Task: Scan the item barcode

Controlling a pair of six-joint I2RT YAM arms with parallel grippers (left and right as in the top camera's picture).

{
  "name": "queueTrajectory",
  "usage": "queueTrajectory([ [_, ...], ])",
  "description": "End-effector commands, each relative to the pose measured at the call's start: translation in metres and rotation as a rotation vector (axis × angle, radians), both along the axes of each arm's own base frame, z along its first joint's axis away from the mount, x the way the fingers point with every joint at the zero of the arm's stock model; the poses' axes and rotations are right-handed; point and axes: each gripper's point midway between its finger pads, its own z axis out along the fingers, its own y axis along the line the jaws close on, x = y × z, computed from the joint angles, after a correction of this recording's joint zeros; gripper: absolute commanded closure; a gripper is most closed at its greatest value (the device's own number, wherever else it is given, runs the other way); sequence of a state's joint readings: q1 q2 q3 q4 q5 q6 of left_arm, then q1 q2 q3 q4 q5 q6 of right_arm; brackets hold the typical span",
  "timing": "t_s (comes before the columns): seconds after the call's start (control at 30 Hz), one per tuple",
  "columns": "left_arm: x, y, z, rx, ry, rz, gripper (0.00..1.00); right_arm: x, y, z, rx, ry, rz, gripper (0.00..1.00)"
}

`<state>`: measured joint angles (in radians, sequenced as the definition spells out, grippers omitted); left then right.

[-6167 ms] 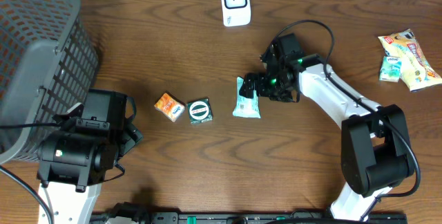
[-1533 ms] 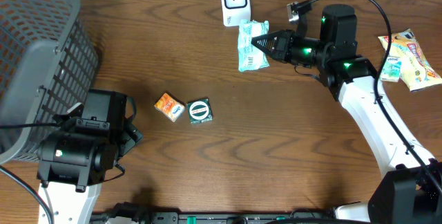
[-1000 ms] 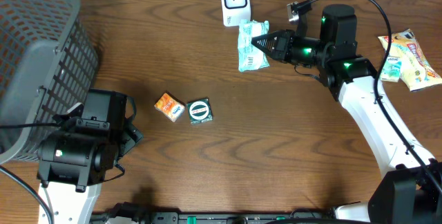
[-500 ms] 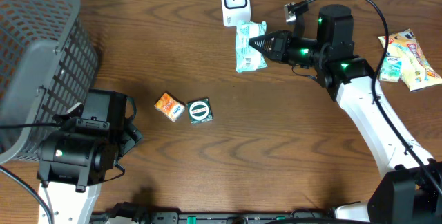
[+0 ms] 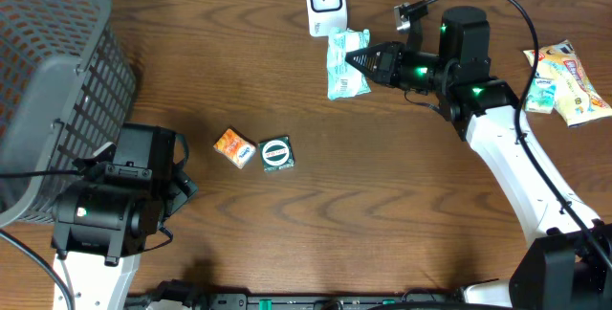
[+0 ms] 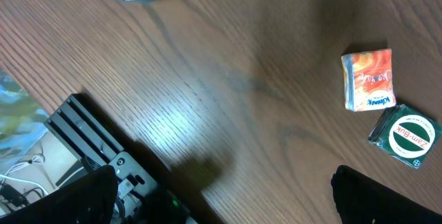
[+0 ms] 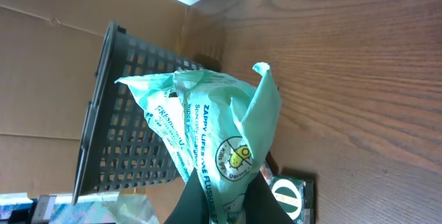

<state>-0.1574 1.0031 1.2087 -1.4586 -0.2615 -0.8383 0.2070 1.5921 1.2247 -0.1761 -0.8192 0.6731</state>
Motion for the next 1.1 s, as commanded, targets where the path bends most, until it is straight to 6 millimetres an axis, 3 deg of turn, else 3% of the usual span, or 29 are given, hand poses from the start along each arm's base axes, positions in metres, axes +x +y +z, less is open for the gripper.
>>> queueTrajectory([
  [0.0, 0.001, 0.003, 0.007, 0.01, -0.026, 0.016, 0.02, -0.003, 0.001, 0.012, 0.007, -0.028, 0.002, 0.99],
  [0.43, 0.001, 0.003, 0.007, 0.009, -0.026, 0.016, 0.03, 0.0, 0.0, 0.01, -0.005, -0.029, -0.016, 0.99],
  [0.67, 0.001, 0.003, 0.007, 0.009, -0.026, 0.016, 0.03, 0.001, 0.011, 0.004, -0.05, -0.04, -0.045, 0.99],
  [0.9, 0.001, 0.003, 0.007, 0.009, -0.026, 0.016, 0.02, 0.007, 0.021, -0.008, -0.216, -0.156, -0.099, 0.99],
  [1.07, 0.001, 0.003, 0.007, 0.009, -0.026, 0.016, 0.02, 0.016, 0.002, -0.035, -0.481, -0.202, -0.232, 0.98],
])
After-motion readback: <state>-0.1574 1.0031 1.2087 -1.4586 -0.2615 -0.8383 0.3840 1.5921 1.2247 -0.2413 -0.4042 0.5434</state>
